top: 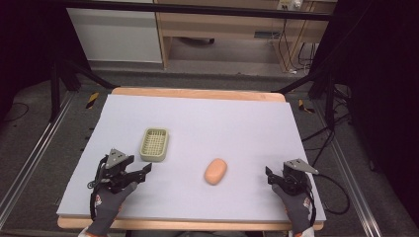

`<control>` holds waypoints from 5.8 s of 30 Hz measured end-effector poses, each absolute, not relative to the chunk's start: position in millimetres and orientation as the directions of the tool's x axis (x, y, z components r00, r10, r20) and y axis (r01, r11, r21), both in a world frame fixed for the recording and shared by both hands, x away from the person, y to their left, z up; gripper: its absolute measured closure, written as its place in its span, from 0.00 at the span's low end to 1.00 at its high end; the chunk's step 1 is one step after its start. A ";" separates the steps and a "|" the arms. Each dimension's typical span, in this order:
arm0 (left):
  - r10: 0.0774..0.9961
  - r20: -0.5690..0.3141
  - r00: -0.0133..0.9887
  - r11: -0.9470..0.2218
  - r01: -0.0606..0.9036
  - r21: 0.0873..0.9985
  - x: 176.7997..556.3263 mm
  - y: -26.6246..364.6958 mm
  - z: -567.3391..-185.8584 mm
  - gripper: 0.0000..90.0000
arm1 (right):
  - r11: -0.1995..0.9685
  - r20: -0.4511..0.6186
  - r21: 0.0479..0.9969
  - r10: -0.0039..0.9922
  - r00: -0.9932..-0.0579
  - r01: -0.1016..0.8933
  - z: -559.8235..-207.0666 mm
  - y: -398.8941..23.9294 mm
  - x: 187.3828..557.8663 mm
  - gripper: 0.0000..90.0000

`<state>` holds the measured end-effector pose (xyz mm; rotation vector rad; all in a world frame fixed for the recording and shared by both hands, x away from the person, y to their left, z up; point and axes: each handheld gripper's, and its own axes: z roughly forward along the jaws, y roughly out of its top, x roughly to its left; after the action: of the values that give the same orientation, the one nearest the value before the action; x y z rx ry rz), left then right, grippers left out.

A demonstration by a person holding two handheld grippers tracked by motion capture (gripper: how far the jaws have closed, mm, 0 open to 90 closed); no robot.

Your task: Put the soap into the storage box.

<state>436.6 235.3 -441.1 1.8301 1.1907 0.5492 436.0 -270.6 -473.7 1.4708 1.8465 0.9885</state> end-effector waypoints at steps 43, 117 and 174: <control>0.805 -0.050 0.592 -0.275 0.446 0.852 454.3 150.7 -413.0 0.26 | 0.127 0.017 0.824 0.969 -0.248 0.553 -473.8 -268.3 435.1 0.33; 0.697 -0.009 0.717 -0.466 0.462 0.754 473.0 34.7 -444.7 0.24 | 0.124 0.032 0.817 0.965 -0.259 0.564 -473.6 -268.5 436.2 0.33; 0.707 -0.024 0.707 -0.521 0.543 0.659 485.5 10.9 -472.8 0.35 | 0.131 0.034 0.808 0.963 -0.268 0.574 -475.1 -268.3 437.6 0.34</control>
<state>485.5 10.9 -472.8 2.2579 0.9474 0.3253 437.6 -268.3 -475.1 1.4747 1.9063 1.0017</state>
